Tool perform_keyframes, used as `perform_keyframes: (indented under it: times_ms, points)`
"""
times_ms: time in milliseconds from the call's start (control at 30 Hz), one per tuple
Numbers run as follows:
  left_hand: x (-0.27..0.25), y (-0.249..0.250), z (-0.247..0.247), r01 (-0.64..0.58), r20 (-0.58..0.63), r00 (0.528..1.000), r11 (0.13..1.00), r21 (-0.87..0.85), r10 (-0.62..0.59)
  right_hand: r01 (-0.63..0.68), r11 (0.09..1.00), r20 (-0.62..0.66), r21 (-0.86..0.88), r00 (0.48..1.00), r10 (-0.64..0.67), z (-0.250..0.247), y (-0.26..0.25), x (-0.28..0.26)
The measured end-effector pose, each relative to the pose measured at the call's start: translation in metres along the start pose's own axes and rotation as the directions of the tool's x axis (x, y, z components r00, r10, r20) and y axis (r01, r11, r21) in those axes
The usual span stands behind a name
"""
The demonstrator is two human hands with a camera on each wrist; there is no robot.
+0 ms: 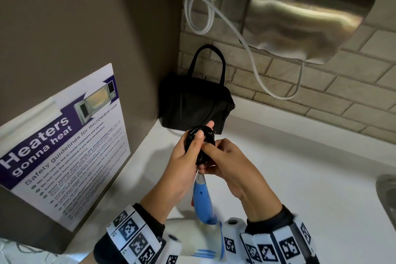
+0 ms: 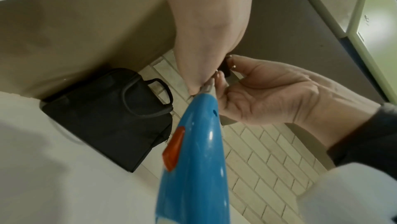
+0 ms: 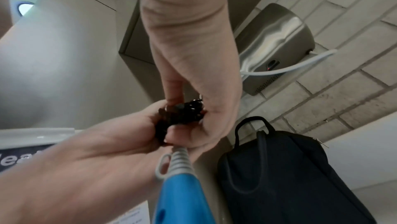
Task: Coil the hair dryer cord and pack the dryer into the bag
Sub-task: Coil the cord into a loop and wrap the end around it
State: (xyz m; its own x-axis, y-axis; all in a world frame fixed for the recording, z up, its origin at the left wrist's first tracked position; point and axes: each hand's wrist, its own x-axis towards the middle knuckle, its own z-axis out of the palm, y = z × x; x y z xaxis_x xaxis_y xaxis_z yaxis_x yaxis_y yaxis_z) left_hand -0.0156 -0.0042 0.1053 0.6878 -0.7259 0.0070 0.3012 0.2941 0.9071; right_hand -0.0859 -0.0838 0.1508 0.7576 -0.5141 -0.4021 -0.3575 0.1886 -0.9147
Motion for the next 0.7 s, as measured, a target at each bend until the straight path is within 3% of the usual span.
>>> perform_keyframes:
  times_ms: [133,233,333,400,533,633,700]
  points:
    - [-0.002,-0.001,-0.002,-0.012,-0.034,0.999,1.0,0.009,0.012,0.022,0.993,0.026,-0.119,0.999,-0.019,0.001,0.004,0.002]
    - [0.0,0.0,-0.005,-0.026,-0.144,0.989,0.999,-0.035,0.021,0.13,0.943,0.02,-0.307,0.991,-0.13,0.004,0.008,-0.006]
    - [0.003,0.002,-0.007,-0.042,-0.22,0.975,0.997,-0.068,0.026,0.29,0.682,0.038,-0.672,0.932,-0.36,0.001,0.011,-0.012]
    - [0.003,0.004,-0.007,-0.031,-0.238,0.971,0.996,-0.086,0.01,0.306,0.565,0.02,-0.766,0.89,-0.455,0.001,0.011,-0.018]
    - [0.002,0.003,0.0,-0.011,-0.211,0.977,0.998,-0.069,-0.004,0.256,0.675,-0.115,-0.692,0.884,-0.453,0.004,0.013,-0.025]
    - [0.0,0.003,0.002,0.0,-0.184,0.983,0.999,-0.035,-0.007,0.258,0.899,-0.147,-0.354,0.934,-0.326,0.003,0.013,-0.019]
    - [0.0,0.004,0.002,0.014,-0.201,0.979,1.0,-0.017,-0.017,0.235,0.959,-0.132,-0.156,0.958,-0.256,0.004,0.014,-0.019]
